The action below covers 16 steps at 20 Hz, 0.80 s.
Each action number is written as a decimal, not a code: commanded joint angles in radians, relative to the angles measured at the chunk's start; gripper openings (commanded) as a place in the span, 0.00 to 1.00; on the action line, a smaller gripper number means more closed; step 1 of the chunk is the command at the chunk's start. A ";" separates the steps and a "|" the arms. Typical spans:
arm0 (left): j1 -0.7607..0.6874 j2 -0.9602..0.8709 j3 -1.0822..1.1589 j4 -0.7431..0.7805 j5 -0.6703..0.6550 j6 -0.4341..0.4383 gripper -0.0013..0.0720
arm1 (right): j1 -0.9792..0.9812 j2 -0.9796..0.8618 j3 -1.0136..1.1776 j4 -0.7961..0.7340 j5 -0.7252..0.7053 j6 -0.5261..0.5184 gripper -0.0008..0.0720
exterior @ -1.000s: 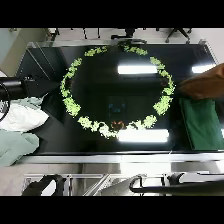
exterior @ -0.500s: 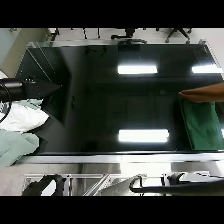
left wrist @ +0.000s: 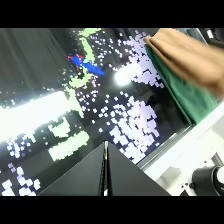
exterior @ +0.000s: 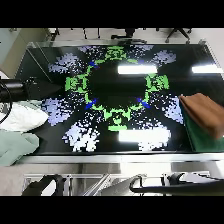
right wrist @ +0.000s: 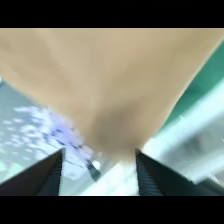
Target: Fold the shirts.
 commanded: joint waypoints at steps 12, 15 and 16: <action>-0.001 0.007 -0.024 0.000 0.071 0.032 0.04 | 0.234 0.032 -0.095 0.346 -0.278 -0.161 0.03; -0.001 0.071 -0.183 0.000 0.127 0.033 0.04 | 0.519 0.093 -0.188 0.340 -0.436 -0.240 0.03; -0.001 0.100 -0.246 0.000 0.136 0.038 0.04 | 0.622 0.117 -0.243 0.335 -0.480 -0.260 0.03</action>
